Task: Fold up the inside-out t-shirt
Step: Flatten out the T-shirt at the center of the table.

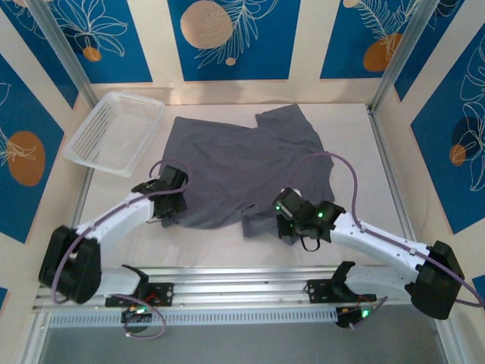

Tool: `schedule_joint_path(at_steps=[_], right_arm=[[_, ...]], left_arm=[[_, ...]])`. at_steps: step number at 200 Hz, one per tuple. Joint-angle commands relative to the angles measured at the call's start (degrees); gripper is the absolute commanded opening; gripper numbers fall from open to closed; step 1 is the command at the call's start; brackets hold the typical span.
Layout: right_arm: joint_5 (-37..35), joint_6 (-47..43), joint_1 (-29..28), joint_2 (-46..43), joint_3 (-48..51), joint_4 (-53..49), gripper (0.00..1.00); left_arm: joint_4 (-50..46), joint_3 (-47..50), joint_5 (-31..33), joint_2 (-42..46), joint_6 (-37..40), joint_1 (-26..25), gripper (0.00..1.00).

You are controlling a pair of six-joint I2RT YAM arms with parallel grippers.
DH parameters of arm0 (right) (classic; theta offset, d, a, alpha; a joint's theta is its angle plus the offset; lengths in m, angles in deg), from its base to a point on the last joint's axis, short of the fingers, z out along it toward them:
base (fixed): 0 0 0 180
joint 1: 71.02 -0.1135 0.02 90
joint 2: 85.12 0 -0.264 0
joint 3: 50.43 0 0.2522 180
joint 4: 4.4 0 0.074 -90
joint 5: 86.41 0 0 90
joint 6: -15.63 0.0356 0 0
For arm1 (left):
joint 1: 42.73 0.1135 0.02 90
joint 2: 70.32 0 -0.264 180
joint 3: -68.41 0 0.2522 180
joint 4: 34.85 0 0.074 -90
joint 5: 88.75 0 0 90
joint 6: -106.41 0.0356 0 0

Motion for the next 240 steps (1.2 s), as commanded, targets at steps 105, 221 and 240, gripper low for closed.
schedule_joint_path(at_steps=[105,221,240], right_arm=[[7.9,-0.5,6.5,-0.8,-1.8,1.9,0.00],[19.1,-4.8,44.8,3.5,-14.5,11.1,0.00],[18.3,-4.1,47.1,3.9,-15.5,9.5,0.00]], left_arm=[[-11.1,-6.4,10.3,-10.9,0.5,0.8,0.00],[7.1,-33.0,14.1,-27.6,15.8,8.8,0.00],[8.3,-36.0,15.2,-31.7,16.1,10.3,0.12]])
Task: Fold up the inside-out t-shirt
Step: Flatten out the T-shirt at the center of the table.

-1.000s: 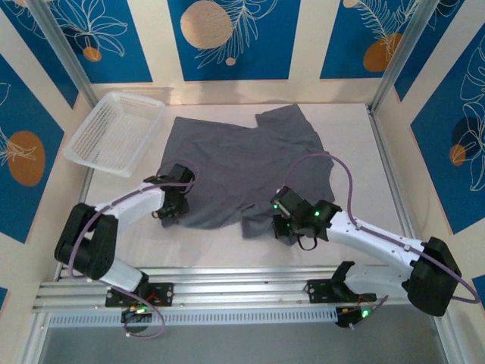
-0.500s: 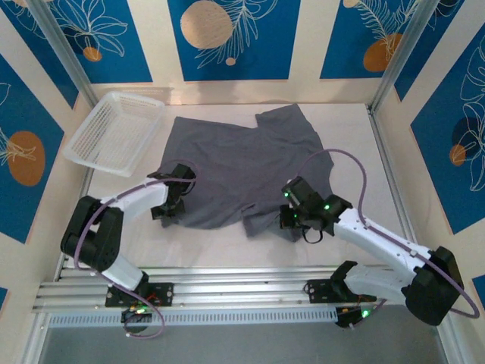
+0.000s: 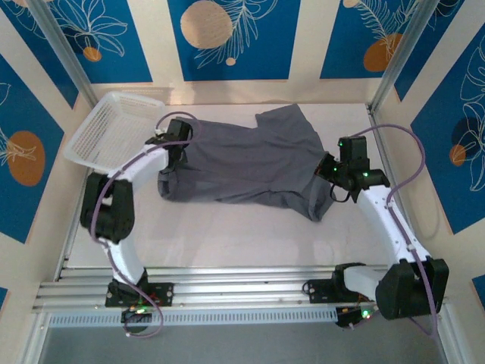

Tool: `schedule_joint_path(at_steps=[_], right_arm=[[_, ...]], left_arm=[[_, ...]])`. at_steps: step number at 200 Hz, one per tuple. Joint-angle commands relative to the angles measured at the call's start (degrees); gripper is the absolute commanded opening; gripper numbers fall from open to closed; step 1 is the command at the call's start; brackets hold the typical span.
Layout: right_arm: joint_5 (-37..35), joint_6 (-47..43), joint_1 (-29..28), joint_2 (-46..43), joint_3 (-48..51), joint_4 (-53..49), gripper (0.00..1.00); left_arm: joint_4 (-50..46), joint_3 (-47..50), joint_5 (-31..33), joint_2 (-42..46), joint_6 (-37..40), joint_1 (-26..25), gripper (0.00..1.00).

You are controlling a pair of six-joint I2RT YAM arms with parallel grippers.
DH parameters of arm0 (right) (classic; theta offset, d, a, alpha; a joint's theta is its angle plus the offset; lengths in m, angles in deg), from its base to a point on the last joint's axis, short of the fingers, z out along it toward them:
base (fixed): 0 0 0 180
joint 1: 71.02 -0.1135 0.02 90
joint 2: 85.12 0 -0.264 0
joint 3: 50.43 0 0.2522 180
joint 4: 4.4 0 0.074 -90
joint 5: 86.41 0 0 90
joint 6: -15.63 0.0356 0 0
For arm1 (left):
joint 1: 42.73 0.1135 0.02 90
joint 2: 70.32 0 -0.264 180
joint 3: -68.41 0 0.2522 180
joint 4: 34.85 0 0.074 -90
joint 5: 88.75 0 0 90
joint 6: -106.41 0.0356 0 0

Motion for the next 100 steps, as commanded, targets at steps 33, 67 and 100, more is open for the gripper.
schedule_joint_path(at_steps=[33,67,100], right_arm=[[3.0,0.9,4.5,0.7,-3.9,-2.3,0.00],[7.6,0.8,3.8,2.0,-4.5,-2.2,0.00],[6.4,0.4,1.4,2.4,-4.9,-2.4,0.00]], left_arm=[[1.5,-6.4,-0.1,-3.4,3.9,2.9,0.28],[-4.8,-0.2,-5.6,4.7,1.8,0.8,0.28],[-7.8,3.6,-3.4,5.4,2.4,-5.0,0.25]])
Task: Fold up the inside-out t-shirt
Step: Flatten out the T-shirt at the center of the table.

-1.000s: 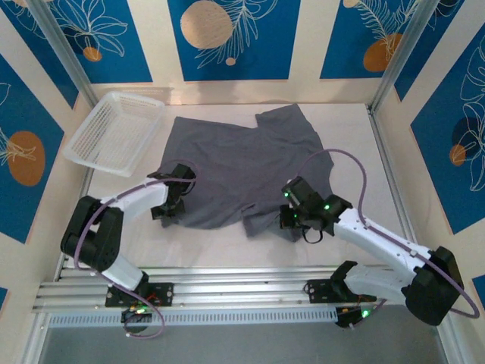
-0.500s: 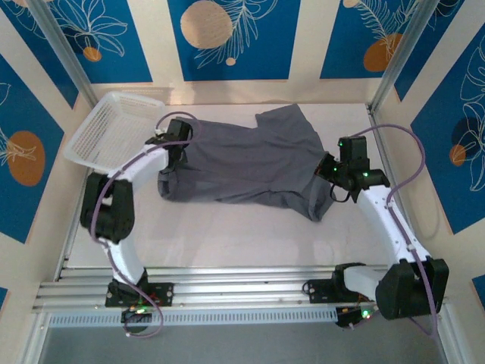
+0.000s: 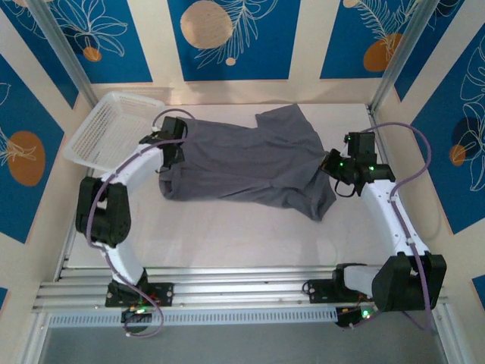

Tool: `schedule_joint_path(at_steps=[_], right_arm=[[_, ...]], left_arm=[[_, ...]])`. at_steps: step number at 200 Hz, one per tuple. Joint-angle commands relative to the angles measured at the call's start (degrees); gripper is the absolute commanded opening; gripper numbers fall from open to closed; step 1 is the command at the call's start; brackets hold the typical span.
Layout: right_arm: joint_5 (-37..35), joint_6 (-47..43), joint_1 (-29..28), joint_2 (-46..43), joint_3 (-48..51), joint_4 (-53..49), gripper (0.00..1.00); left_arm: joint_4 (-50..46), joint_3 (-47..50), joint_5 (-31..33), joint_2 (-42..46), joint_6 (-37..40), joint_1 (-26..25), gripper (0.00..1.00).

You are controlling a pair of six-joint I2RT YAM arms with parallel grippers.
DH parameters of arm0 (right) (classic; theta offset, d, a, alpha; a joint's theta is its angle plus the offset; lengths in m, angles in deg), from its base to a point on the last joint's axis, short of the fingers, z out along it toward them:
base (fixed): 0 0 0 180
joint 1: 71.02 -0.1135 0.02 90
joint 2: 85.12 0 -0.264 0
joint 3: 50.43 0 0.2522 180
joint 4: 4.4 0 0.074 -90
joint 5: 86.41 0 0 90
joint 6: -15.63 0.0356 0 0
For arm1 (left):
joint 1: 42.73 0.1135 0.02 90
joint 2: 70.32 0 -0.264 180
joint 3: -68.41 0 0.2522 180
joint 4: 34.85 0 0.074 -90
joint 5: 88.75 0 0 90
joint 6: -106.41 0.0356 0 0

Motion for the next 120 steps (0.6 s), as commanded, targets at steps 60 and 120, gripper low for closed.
schedule_joint_path(at_steps=[60,120], right_arm=[[-0.4,-0.6,-3.2,0.3,-2.5,-2.2,0.00],[-0.8,-0.8,-3.9,-0.4,-3.0,-2.8,0.00]], left_arm=[[-8.6,-6.5,6.5,-14.1,4.7,-5.6,0.27],[-7.8,-6.9,11.8,-17.7,5.0,-4.6,0.25]])
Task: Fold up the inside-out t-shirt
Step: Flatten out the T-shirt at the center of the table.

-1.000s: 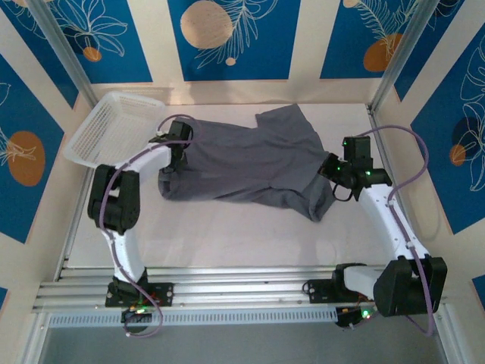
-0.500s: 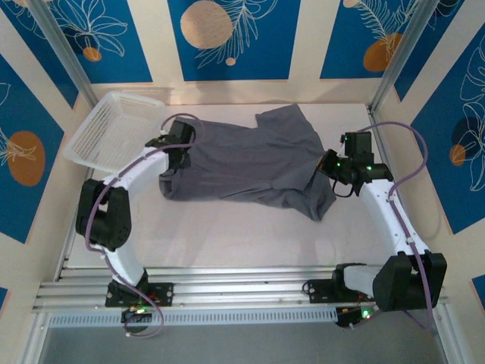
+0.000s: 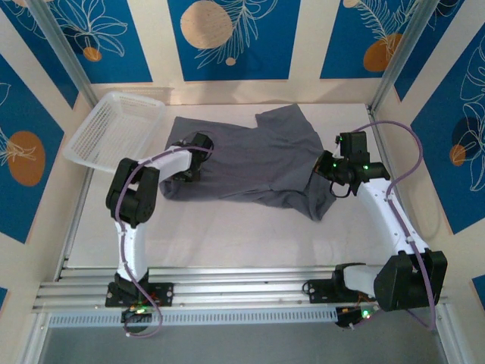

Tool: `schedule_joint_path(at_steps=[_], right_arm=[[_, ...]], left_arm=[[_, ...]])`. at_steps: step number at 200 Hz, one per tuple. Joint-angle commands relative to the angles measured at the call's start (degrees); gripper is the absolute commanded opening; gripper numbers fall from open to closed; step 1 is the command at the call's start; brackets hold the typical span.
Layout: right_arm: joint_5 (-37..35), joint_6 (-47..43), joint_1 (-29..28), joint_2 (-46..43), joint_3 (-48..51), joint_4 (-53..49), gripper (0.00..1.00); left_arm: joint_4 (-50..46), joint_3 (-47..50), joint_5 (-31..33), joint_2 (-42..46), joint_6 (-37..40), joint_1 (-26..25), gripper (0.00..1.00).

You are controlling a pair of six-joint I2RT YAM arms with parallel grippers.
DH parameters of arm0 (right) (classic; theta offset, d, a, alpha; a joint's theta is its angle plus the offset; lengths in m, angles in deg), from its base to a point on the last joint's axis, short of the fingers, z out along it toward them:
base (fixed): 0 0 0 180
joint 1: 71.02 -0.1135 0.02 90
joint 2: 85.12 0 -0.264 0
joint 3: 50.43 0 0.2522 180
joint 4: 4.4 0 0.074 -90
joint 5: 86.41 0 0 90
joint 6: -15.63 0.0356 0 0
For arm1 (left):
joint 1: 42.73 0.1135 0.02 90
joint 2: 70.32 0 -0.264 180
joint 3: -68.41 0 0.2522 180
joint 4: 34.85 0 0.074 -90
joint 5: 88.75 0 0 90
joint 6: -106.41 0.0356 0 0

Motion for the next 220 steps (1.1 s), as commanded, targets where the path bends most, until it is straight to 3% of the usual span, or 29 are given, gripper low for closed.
schedule_joint_path(at_steps=[1,43,59,72,103,130,163,183,220], right_arm=[[-0.5,-0.8,-0.6,-1.1,-2.3,-1.3,0.00],[-1.1,-0.9,-1.0,-0.9,-3.1,-1.7,0.00],[-1.2,-0.8,-1.2,-0.9,-3.2,-1.7,0.00],[-1.4,-0.8,-1.4,-0.8,-3.4,-1.9,0.00],[-1.3,0.6,-1.5,-0.9,-7.0,-2.2,0.00],[-2.3,3.0,-1.5,-1.7,-20.9,-0.8,0.00],[-3.4,2.4,-0.5,-0.2,-43.6,1.8,0.00],[-2.9,0.6,0.3,2.4,-56.3,1.2,0.00],[-6.1,-2.4,1.8,7.2,-75.2,-4.1,0.00]], left_arm=[[-1.0,-1.3,4.6,-0.5,0.9,1.0,0.25],[-1.0,-2.1,3.9,-1.3,1.1,2.0,0.20],[-1.1,-2.2,3.5,-1.2,1.1,2.2,0.13],[-1.2,-2.1,3.5,-0.6,1.0,2.3,0.00],[-2.4,-3.1,1.3,7.0,-0.2,2.5,0.00],[-2.7,-13.4,-3.6,19.2,0.6,3.9,0.00],[-0.2,-31.6,-21.4,26.9,-4.1,12.1,0.00],[-1.2,-41.4,-29.1,28.9,-6.1,15.7,0.00],[-0.7,-46.5,-34.8,34.8,-8.9,17.6,0.00]])
